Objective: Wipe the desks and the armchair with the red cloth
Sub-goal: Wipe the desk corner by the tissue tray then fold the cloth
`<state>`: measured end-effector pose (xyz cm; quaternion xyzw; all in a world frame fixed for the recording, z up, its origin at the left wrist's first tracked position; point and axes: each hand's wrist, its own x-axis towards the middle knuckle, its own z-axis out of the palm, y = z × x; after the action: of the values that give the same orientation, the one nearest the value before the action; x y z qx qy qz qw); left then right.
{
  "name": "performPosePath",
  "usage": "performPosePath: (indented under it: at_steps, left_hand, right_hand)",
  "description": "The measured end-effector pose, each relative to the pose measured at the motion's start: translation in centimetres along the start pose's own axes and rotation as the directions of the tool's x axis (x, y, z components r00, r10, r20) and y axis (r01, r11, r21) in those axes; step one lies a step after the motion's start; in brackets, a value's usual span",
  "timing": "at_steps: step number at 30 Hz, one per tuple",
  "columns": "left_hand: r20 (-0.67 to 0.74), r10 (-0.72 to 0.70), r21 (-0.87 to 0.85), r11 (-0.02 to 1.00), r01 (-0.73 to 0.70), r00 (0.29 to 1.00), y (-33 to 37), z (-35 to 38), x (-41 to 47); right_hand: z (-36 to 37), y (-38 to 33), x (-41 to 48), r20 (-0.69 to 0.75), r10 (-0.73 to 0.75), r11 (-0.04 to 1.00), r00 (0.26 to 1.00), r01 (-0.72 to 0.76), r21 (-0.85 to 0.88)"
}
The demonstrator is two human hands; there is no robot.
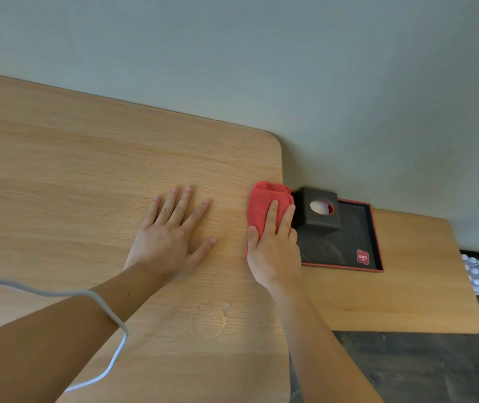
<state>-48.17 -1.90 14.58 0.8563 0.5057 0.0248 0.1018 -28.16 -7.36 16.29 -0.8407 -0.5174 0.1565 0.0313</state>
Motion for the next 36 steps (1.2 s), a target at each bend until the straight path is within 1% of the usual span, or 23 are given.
performPosePath:
  at_steps: [5, 8, 10, 12, 13, 14, 15, 16, 17, 18, 19, 21, 22, 23, 25, 26, 27, 28, 29, 30, 32, 34, 36]
  left_hand:
    - [-0.003, 0.004, -0.006, 1.0, -0.004, 1.0, 0.1, -0.1, -0.1]
    - [-0.01, 0.005, -0.013, 1.0, -0.005, 1.0, 0.1, 0.0, -0.1]
    - [-0.013, 0.003, -0.01, 1.0, -0.003, 1.0, 0.0, 0.0, -0.1]
    - [-0.015, 0.004, -0.002, 1.0, -0.004, 1.0, -0.1, 0.1, 0.0]
    - [-0.014, 0.005, -0.002, 1.0, -0.005, 1.0, -0.2, 0.2, 0.0]
    - [-0.014, 0.006, -0.005, 1.0, -0.006, 1.0, -0.2, 0.3, 0.0]
    - [-0.015, 0.007, -0.006, 1.0, -0.007, 1.0, -0.3, 0.3, 0.0]
    - [-0.016, 0.009, -0.005, 1.0, -0.009, 1.0, -0.3, 0.4, 0.1]
    - [-0.017, 0.009, -0.004, 1.0, -0.009, 1.0, -0.3, 0.4, 0.1]
    - [-0.019, 0.008, -0.003, 1.0, -0.008, 1.0, -0.3, 0.4, 0.1]
    - [-0.02, 0.009, -0.002, 1.0, -0.009, 1.0, -0.4, 0.4, 0.1]
    - [-0.017, 0.013, -0.001, 1.0, -0.013, 1.0, -0.4, 0.4, 0.1]
    - [-0.016, 0.014, -0.002, 1.0, -0.014, 1.0, -0.3, 0.4, 0.0]
    - [-0.016, 0.014, -0.004, 1.0, -0.014, 1.0, -0.3, 0.4, 0.0]
    - [-0.012, 0.015, -0.007, 1.0, -0.015, 1.0, -0.3, 0.3, 0.0]
    - [-0.009, 0.014, -0.008, 1.0, -0.014, 1.0, -0.3, 0.3, 0.0]
    - [-0.009, 0.013, -0.009, 1.0, -0.013, 1.0, -0.2, 0.3, 0.0]
    - [-0.009, 0.013, -0.009, 1.0, -0.013, 1.0, -0.2, 0.2, 0.0]
    - [-0.009, 0.014, -0.01, 1.0, -0.014, 1.0, -0.2, 0.2, 0.0]
    - [-0.008, 0.015, -0.012, 1.0, -0.015, 1.0, -0.2, 0.1, 0.0]
    - [-0.012, 0.017, -0.013, 1.0, -0.017, 1.0, -0.2, 0.1, 0.0]
    - [-0.016, 0.02, -0.009, 1.0, -0.02, 1.0, -0.2, 0.2, 0.0]
    - [-0.016, 0.017, -0.016, 1.0, -0.017, 1.0, -0.2, 0.3, 0.0]
  right_hand:
    - [0.8, 1.3, -4.1, -0.001, -0.013, 0.999, 1.0, 0.013, 0.032]
    - [1.3, 2.1, -6.9, -0.038, -0.073, 0.997, 0.997, 0.073, 0.004]
    - [1.4, 2.7, -8.2, -0.048, -0.117, 0.989, 0.992, 0.121, 0.082]
    - [0.9, 3.6, -8.8, -0.008, -0.082, 0.951, 0.997, 0.081, 0.298]
    - [0.3, 4.0, -8.8, 0.057, 0.002, 0.882, 0.998, -0.029, 0.471]
    - [-0.6, 4.5, -8.9, 0.163, 0.115, 0.724, 0.98, -0.195, 0.661]
    - [-1.6, 5.0, -9.0, 0.291, 0.197, 0.482, 0.936, -0.351, 0.803]
    - [-2.6, 5.7, -9.1, 0.393, 0.227, 0.217, 0.891, -0.44, 0.872]
    - [-3.4, 6.4, -9.1, 0.436, 0.231, 0.012, 0.87, -0.451, 0.893]
    - [-4.2, 7.0, -9.0, 0.436, 0.236, -0.106, 0.869, -0.422, 0.9]
    - [-4.9, 7.5, -9.1, 0.415, 0.253, -0.169, 0.874, -0.383, 0.908]
    - [-6.1, 7.5, -9.5, 0.353, 0.305, -0.206, 0.884, -0.301, 0.931]
    - [-6.5, 6.9, -9.9, 0.313, 0.329, -0.162, 0.891, -0.274, 0.948]
    - [-6.6, 6.2, -10.5, 0.26, 0.357, -0.043, 0.897, -0.262, 0.964]
    - [-6.1, 4.2, -12.2, 0.109, 0.353, 0.322, 0.929, -0.23, 0.918]
    - [-5.3, 3.0, -13.2, 0.032, 0.292, 0.5, 0.956, -0.181, 0.847]
    - [-4.2, 1.9, -14.0, -0.027, 0.165, 0.661, 0.986, -0.09, 0.745]
    - [-2.5, 1.0, -14.6, -0.064, -0.01, 0.804, 0.998, 0.046, 0.593]
    - [-0.8, 0.2, -15.1, -0.047, -0.149, 0.896, 0.988, 0.155, 0.416]
    - [0.7, -0.7, -15.4, 0.006, -0.203, 0.948, 0.979, 0.195, 0.25]
    - [2.8, -1.9, -15.4, 0.068, -0.148, 0.989, 0.987, 0.148, 0.006]
    - [3.9, -2.7, -14.7, 0.028, -0.086, 0.994, 0.996, 0.087, -0.062]
    - [4.3, -3.0, -13.7, -0.014, -0.085, 0.994, 0.996, 0.084, -0.071]
